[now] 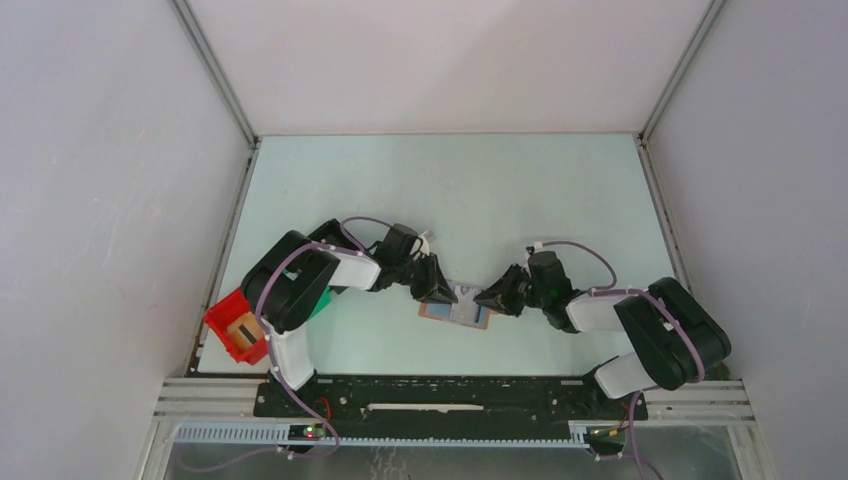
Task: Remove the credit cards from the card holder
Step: Remove the credit card from the card holder.
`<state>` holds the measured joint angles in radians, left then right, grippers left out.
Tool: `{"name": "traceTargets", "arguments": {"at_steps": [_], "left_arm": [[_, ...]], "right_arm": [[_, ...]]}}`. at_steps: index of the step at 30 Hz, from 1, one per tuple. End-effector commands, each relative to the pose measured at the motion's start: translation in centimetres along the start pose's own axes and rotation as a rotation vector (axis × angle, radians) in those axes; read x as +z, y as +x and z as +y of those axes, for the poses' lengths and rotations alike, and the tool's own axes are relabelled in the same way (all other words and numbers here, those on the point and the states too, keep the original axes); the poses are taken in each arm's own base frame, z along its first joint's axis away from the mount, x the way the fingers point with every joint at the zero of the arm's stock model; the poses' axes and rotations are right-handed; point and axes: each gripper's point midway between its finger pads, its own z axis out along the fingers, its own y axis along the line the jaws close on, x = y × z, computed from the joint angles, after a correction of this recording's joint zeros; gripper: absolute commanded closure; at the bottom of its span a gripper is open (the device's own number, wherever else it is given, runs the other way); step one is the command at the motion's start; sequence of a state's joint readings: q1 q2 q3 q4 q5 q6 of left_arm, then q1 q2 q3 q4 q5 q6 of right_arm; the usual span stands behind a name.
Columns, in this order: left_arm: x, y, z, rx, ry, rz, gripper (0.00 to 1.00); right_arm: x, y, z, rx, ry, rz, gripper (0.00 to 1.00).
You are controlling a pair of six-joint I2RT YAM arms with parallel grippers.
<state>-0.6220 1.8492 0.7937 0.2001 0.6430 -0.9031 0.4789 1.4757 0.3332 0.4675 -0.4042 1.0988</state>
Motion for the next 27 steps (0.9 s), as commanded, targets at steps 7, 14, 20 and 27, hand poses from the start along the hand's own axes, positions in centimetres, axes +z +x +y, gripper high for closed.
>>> {"name": "traceTargets", "arguments": {"at_steps": [7,14,20,27], "left_arm": [[0.1,0.4,1.7,-0.022,-0.059,-0.006,0.78],[-0.1,0.5,2.0,-0.02,-0.073,-0.008,0.75],[-0.1,0.6,2.0,-0.016,-0.073,-0.006,0.75],[-0.4,0.5,2.1,-0.015,-0.081,-0.014,0.7]], "right_arm": [[-0.8,1.9,-1.5,-0.046,0.067,0.058,0.77],[-1.9,1.5,0.9,-0.117,0.028,-0.033,0.76],[-1.8,1.4,0.7,-0.123,0.051,-0.028,0.75],[-1.0,2.0,-1.0,-0.096,0.104,0.007,0.75]]}}
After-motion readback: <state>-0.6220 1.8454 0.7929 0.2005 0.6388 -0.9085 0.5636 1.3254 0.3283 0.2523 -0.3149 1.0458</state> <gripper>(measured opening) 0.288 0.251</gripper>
